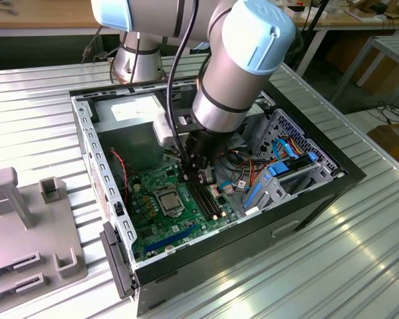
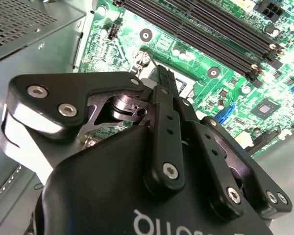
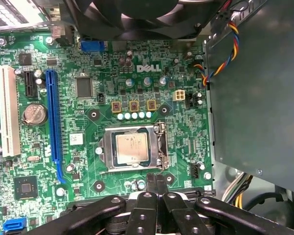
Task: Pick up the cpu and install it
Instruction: 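Install the first cpu locking lever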
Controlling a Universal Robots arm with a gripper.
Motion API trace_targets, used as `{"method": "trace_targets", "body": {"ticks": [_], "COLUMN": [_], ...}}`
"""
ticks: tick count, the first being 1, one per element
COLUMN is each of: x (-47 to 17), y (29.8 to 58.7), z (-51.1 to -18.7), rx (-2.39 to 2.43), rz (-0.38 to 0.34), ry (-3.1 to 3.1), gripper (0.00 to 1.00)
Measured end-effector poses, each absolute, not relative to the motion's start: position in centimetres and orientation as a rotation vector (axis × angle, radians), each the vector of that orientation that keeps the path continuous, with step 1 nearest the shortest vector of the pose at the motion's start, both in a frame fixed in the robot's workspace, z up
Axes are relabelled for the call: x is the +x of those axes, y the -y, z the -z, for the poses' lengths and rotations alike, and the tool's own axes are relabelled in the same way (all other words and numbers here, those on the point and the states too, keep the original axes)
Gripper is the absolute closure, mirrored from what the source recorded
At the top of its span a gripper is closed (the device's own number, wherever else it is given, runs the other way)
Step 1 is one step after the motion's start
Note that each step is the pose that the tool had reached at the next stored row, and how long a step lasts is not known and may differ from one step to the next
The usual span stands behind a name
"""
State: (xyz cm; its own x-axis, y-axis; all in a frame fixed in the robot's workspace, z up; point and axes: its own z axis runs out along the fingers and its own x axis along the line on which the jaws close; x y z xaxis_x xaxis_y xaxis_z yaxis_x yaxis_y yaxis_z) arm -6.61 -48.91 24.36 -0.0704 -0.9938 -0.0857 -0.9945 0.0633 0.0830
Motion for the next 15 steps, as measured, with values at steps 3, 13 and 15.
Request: {"method": "trace_targets", "body": {"ticks": [3, 13, 15], "x": [-6.61, -6.60, -6.61], "y": [49.07, 49.44, 49.46], "z": [-24.33, -23.64, -23.43], "rx": [-2.138, -2.133, -2.132], "rz": [-0.185, -0.168, -0.165], "ry": [-2.286, -2.279, -2.278], "gripper": [0.89, 0.89, 0.89]}}
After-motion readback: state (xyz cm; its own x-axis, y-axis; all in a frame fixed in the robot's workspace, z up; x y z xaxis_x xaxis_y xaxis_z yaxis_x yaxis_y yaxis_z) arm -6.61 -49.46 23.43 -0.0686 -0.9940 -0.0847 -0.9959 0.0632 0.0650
